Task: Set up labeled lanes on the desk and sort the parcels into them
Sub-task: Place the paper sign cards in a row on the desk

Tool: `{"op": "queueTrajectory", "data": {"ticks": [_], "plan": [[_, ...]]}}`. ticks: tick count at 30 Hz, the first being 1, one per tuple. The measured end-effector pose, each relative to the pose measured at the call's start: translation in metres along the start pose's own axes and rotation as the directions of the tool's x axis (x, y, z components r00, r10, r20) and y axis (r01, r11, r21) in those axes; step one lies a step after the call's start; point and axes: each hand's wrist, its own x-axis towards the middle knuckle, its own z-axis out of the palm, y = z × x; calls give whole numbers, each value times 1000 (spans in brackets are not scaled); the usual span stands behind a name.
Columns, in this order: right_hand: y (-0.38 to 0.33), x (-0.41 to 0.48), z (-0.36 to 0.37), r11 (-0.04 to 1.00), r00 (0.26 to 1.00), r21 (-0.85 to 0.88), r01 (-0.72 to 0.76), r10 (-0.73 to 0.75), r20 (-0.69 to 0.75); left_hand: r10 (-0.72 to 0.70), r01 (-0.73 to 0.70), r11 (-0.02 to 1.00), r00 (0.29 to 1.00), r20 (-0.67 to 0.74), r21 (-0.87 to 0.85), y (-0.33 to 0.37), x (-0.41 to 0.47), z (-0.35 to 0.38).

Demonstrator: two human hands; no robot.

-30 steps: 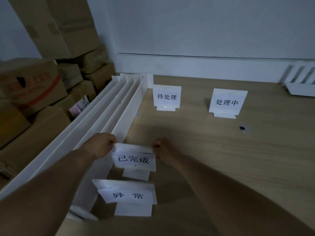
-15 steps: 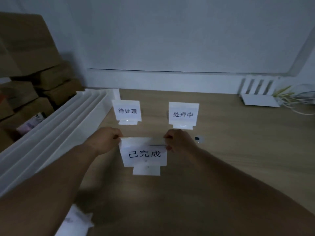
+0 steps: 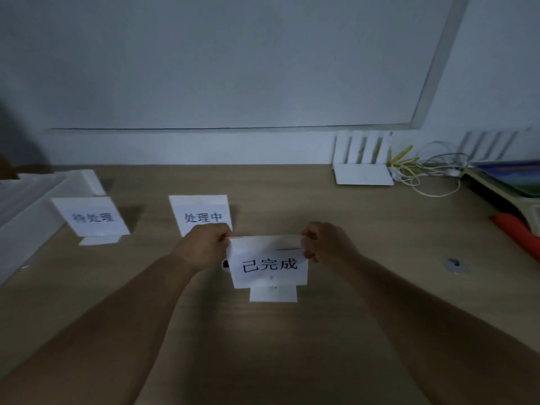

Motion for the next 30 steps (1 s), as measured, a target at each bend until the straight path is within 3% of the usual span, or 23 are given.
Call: {"op": "queueTrajectory", "data": {"ticks": [8, 15, 25, 30], "plan": [[101, 83, -70, 999, 996, -31, -33, 31, -80, 76, -77, 996, 997, 29, 34, 79, 119, 69], [148, 154, -92, 999, 994, 0, -44, 44, -98, 100, -100, 995, 995, -11, 23, 101, 201, 104], [159, 175, -81, 996, 994, 67, -56, 62, -85, 155, -152, 985, 987, -34, 76, 93, 220, 111], [153, 170, -84, 995, 992, 46, -90, 94, -84, 107, -107, 993, 994, -2, 59, 92, 216, 108]]}}
